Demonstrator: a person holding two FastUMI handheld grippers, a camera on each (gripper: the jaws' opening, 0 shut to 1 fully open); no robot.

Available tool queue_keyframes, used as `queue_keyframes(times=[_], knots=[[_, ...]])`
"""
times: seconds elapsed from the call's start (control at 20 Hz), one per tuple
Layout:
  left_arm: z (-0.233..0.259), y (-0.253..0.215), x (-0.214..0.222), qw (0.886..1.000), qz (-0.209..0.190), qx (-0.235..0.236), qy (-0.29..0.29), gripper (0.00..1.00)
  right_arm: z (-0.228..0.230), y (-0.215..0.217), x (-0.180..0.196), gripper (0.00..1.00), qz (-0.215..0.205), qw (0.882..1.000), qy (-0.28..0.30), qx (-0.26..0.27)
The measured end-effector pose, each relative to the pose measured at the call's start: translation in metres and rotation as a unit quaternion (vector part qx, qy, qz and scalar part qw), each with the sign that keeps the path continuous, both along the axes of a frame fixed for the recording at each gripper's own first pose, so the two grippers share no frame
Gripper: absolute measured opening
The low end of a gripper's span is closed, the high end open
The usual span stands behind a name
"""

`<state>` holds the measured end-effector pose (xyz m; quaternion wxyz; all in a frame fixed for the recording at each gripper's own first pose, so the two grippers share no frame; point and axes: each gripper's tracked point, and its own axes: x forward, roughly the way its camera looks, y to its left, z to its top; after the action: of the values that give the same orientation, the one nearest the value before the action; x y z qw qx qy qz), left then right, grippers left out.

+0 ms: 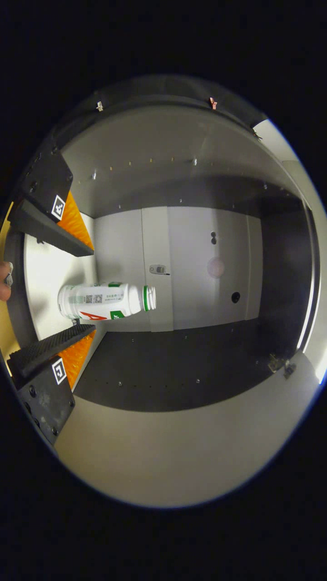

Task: Open the cabinet door with the right hand, grasp the bottle in the cabinet with the left hand and place it on the coaster, then close the cabinet door with the right hand.

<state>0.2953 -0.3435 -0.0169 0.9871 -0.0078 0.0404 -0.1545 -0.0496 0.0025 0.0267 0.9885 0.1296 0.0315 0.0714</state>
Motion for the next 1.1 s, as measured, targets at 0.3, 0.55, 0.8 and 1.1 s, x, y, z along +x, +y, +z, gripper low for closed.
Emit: queue_keyframes(times=[0.3, 0.55, 0.8, 1.1], knots=[[-0.019, -0.025, 0.051, 1.0, 0.011, 0.006, 0.015, 0.94, -0.002, 0.006, 0.009, 0.98, 0.007, 1.0, -0.01, -0.014], [-0.019, -0.039, 0.074, 1.0, 0.014, 0.009, 0.003, 0.92, -0.013, 0.001, 0.012, 1.0, 0.007, 1.0, -0.006, -0.016], [-0.016, -0.04, 0.073, 1.0, 0.008, 0.001, 0.003, 0.73, -0.015, 0.0, 0.032, 1.0, -0.007, 1.0, -0.01, -0.017], [0.007, -0.003, 0.034, 1.0, 0.005, -0.008, -0.011, 0.72, -0.019, -0.006, 0.026, 0.98, -0.011, 1.0, -0.016, -0.015]])
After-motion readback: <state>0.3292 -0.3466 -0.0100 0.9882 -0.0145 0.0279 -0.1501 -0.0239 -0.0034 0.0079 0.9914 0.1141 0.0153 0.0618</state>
